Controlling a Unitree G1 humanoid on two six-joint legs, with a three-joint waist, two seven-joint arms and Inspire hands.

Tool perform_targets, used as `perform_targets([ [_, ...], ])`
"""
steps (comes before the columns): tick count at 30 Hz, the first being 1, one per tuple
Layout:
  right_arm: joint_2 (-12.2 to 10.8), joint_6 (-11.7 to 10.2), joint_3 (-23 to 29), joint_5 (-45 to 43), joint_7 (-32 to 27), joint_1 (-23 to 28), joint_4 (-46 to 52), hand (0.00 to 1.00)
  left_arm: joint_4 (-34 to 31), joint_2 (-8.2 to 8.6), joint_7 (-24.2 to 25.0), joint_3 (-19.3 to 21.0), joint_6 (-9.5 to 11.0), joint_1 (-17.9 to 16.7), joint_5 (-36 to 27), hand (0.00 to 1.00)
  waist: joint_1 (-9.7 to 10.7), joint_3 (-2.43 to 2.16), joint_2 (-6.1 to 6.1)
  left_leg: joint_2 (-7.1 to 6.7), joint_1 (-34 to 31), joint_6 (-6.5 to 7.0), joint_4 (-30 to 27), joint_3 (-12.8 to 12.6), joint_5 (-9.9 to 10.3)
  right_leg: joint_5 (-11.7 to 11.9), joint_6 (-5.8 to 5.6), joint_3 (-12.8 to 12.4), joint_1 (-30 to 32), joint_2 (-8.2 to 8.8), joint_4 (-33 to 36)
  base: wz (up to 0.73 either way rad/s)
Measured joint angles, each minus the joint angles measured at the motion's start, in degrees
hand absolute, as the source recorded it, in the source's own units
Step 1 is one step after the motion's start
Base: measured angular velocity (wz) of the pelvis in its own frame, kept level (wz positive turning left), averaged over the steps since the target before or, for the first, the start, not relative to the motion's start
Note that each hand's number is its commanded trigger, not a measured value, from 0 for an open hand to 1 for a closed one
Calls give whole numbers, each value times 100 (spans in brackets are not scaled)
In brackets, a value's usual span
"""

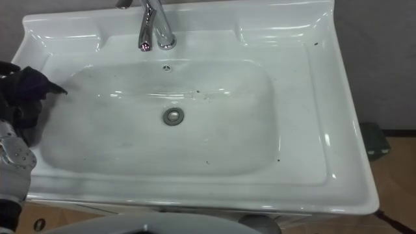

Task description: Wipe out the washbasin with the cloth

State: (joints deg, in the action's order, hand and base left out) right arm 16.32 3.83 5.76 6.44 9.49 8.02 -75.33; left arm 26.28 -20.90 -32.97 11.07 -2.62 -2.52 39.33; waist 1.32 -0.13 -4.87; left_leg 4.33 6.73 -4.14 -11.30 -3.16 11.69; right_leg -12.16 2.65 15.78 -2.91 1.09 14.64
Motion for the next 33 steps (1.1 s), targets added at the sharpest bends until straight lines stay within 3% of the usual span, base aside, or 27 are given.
perform_targets([
  [33,-22,-3,-2,1,-13,-2,-16,0,0,-1,0,-1,7,0,8,0,-2,1,42,0,-4,0,-3,0,0,1,-1,10,-3,-1,-15,0],
])
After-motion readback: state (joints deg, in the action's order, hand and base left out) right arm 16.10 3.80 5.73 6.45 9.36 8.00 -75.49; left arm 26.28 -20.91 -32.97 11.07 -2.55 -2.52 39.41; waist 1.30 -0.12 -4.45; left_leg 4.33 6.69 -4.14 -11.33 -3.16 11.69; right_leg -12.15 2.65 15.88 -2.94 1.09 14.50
